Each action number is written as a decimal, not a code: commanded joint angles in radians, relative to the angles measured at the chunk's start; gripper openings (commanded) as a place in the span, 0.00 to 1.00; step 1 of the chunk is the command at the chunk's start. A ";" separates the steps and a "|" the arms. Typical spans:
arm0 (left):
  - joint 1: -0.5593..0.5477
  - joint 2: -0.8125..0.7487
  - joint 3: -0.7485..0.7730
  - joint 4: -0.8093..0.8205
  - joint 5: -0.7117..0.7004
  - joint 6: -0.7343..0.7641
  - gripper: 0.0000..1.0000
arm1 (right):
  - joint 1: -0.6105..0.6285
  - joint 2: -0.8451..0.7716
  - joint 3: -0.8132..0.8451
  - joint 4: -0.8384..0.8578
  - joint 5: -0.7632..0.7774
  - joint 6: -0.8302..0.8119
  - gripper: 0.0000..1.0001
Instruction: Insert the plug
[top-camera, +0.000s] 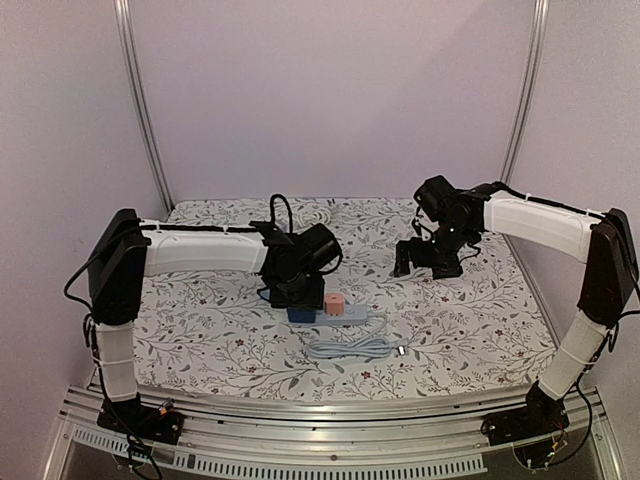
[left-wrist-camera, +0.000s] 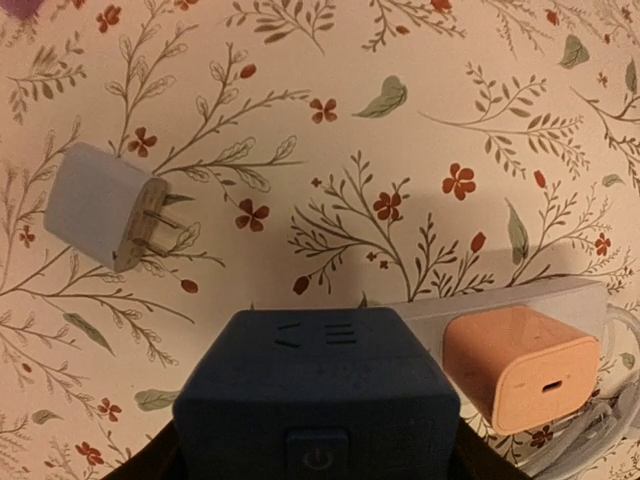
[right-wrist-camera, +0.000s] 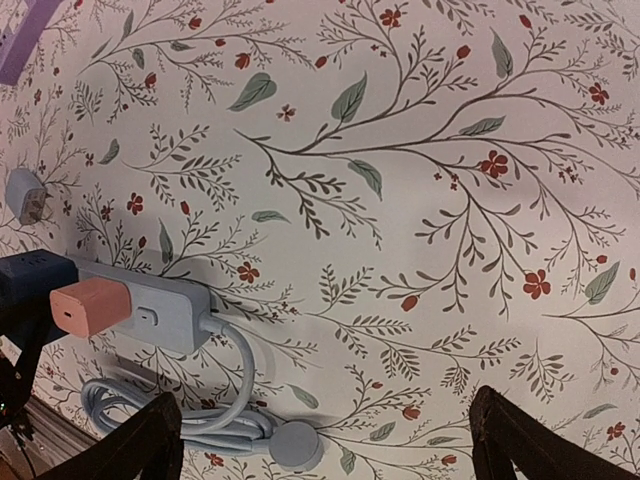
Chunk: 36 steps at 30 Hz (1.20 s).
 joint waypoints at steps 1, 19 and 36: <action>0.000 0.159 -0.131 -0.011 0.128 0.040 0.00 | -0.005 0.016 0.012 -0.012 0.017 -0.015 0.99; 0.006 0.140 -0.014 -0.074 0.125 0.058 0.05 | -0.004 -0.008 0.020 -0.018 0.020 0.013 0.99; 0.011 0.117 0.094 -0.117 0.112 0.074 0.28 | -0.004 -0.064 -0.037 -0.001 0.018 0.047 0.99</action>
